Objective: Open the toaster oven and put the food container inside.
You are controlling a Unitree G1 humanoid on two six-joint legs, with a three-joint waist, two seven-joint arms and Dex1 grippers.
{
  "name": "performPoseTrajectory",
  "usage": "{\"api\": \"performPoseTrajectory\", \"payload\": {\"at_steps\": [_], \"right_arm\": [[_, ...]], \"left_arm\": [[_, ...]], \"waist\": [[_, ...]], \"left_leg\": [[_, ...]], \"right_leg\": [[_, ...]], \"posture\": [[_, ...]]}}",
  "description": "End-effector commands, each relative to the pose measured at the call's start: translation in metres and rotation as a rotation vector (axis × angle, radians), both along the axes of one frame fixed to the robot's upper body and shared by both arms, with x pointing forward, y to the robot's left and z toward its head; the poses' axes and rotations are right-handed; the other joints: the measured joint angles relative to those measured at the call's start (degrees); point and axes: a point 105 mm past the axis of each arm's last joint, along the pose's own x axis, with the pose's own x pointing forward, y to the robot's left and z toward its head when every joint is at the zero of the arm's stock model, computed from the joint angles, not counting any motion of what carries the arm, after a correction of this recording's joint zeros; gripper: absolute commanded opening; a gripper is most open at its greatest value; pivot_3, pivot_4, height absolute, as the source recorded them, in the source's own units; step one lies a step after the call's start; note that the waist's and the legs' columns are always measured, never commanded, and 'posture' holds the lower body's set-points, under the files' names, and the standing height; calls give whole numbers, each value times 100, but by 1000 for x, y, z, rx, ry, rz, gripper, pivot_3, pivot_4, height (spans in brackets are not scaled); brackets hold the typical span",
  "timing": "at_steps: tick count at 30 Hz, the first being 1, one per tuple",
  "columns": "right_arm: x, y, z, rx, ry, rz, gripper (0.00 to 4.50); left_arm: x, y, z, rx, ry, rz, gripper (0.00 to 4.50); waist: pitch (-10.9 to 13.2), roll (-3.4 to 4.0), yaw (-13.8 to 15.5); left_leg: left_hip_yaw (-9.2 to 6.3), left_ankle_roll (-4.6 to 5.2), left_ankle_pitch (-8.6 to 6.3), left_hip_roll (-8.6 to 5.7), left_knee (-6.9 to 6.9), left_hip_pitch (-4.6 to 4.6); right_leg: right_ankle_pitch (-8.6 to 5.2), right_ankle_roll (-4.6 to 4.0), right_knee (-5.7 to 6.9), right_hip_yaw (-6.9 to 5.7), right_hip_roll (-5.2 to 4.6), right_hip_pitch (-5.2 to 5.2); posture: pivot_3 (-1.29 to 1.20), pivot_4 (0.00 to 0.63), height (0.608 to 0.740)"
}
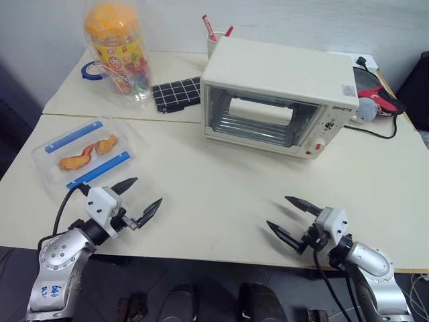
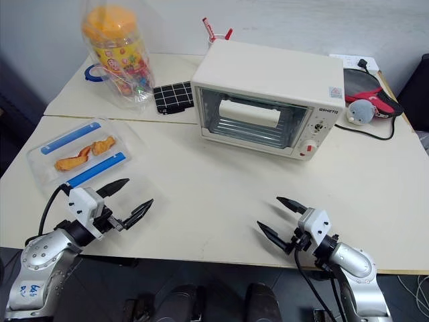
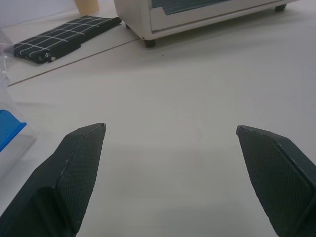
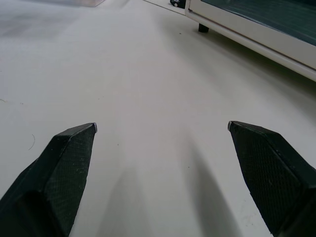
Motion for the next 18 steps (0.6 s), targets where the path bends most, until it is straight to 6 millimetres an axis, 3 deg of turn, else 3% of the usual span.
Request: {"api": "performPoseTrajectory", "payload": {"at_steps": [1,5,8,18], "right_arm": [[1,-6,22,11,-81,-25,4458],[4,-32,52,114,-108,-155,4458],[11,-35,69,151,-118,-170,4458],[73,7,122,257,-99,-82,4458]], "left_arm": [[-3,-1,19,-94,13,-68,4500],[-5,-12,53,-229,50,-283,4500],[-1,-14,66,-227,35,-338,4500],[15,-41,82,-200,-8,-486,4500]], "waist": [[1,1,10],[2,3,47],[2,3,31],[3,8,-113]], "left_leg": [[0,0,0,0,0,0],[-5,0,0,0,6,-4],[-8,1,0,-4,8,-3],[15,-6,3,7,2,-3]], "right_leg": [[0,0,0,1,0,0],[0,-1,3,3,-3,-1],[0,-1,0,2,-5,4],[-1,-2,13,11,10,-14]], "posture": [[0,150,740],[0,150,740],[0,150,740],[0,150,740]]}}
